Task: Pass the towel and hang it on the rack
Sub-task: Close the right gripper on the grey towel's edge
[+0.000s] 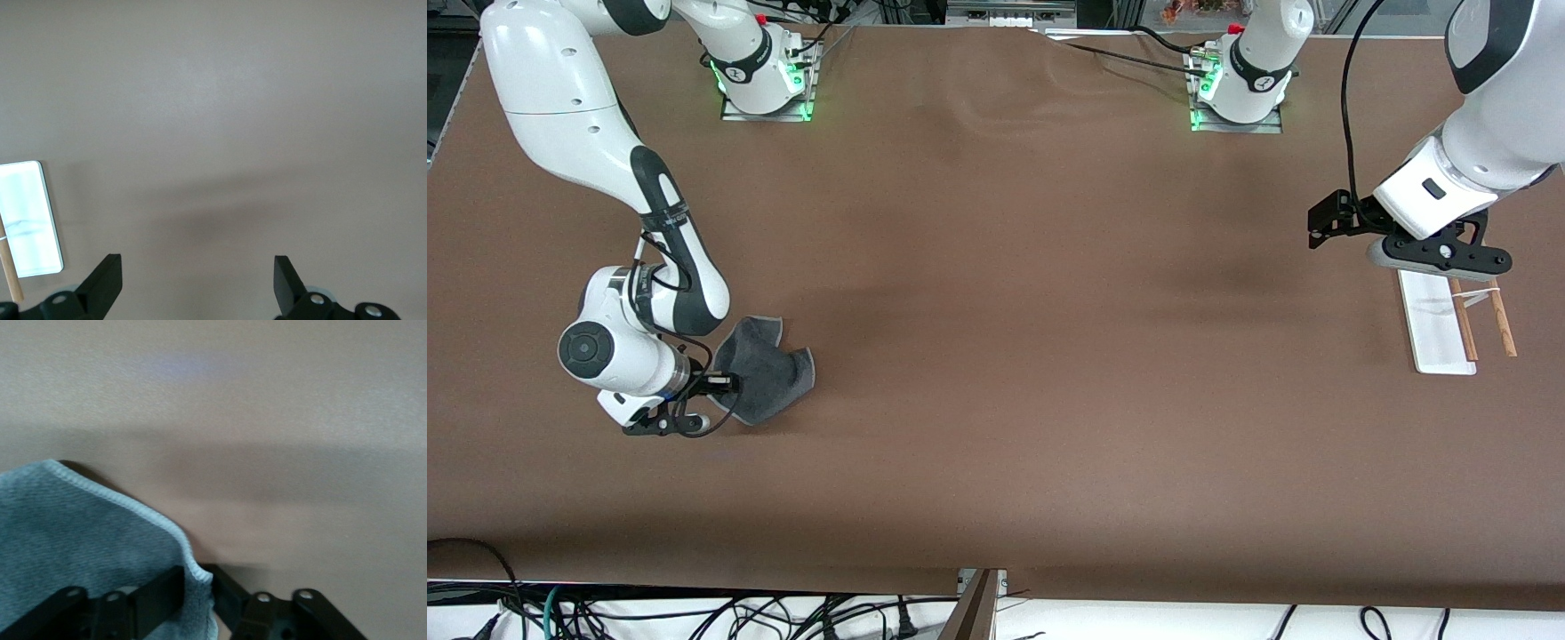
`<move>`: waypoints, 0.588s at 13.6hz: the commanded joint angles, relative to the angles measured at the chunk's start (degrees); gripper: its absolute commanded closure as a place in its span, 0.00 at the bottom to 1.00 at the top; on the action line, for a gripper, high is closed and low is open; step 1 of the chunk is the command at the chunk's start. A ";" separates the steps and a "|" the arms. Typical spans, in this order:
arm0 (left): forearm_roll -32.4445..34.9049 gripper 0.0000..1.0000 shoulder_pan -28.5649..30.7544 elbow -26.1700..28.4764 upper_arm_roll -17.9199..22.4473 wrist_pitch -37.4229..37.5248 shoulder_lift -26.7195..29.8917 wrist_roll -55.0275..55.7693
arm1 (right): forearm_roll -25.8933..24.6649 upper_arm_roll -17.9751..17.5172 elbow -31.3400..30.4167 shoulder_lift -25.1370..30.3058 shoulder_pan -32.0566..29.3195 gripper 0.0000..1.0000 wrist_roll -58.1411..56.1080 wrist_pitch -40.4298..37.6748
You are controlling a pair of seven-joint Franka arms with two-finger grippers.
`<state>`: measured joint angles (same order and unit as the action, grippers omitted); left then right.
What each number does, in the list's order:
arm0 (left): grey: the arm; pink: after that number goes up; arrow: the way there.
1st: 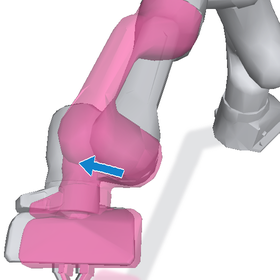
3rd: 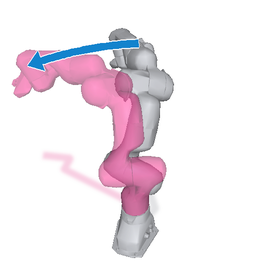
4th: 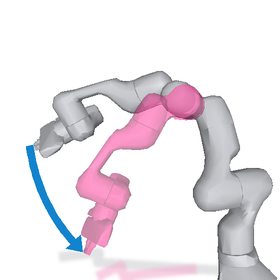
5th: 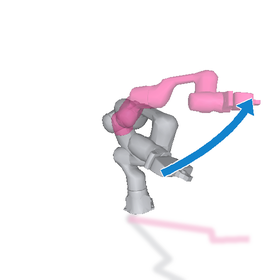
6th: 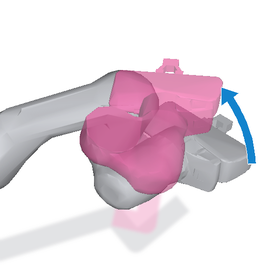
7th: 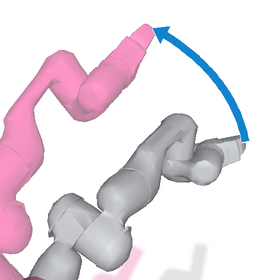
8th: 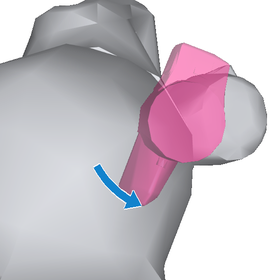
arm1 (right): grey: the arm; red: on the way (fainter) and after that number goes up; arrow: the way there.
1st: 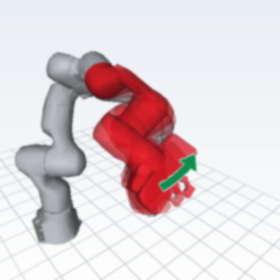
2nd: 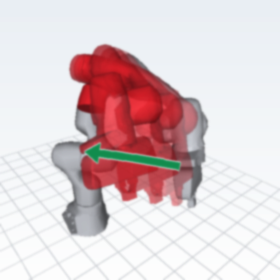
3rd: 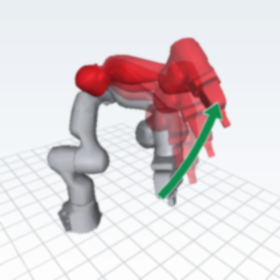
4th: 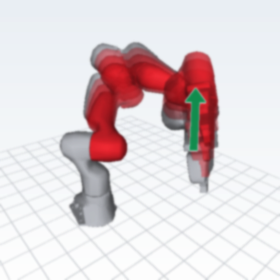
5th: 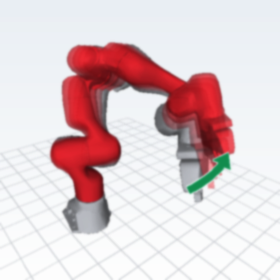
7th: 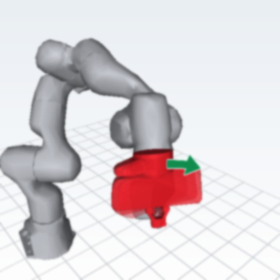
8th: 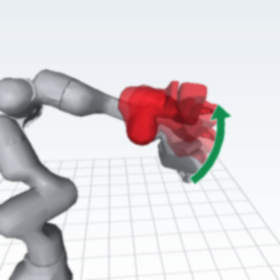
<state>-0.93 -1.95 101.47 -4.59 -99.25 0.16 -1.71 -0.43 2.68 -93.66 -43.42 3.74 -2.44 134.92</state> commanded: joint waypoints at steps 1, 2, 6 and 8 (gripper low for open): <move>1.11 0.00 -0.07 -1.27 -0.16 0.20 -0.60 -0.40 | 1.66 -1.27 1.10 0.18 -0.40 1.00 -0.99 -2.80; 1.11 0.00 -0.07 -1.27 -0.16 0.29 -0.60 -0.40 | 1.75 -1.27 2.76 0.35 -0.22 1.00 -0.99 -5.43; 1.11 0.00 -0.07 -1.27 0.02 0.20 -0.60 -0.49 | 1.75 -3.37 13.92 0.97 0.13 1.00 -0.56 -20.80; 1.11 0.00 -0.07 -1.27 -0.07 0.20 -0.60 -0.49 | 1.84 -5.74 17.88 1.50 0.39 1.00 1.37 -27.75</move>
<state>-0.93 -1.95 101.47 -4.59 -99.26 0.16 -1.71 0.48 -0.88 -79.83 -42.12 4.16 -2.24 113.19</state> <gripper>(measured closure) 0.000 1.000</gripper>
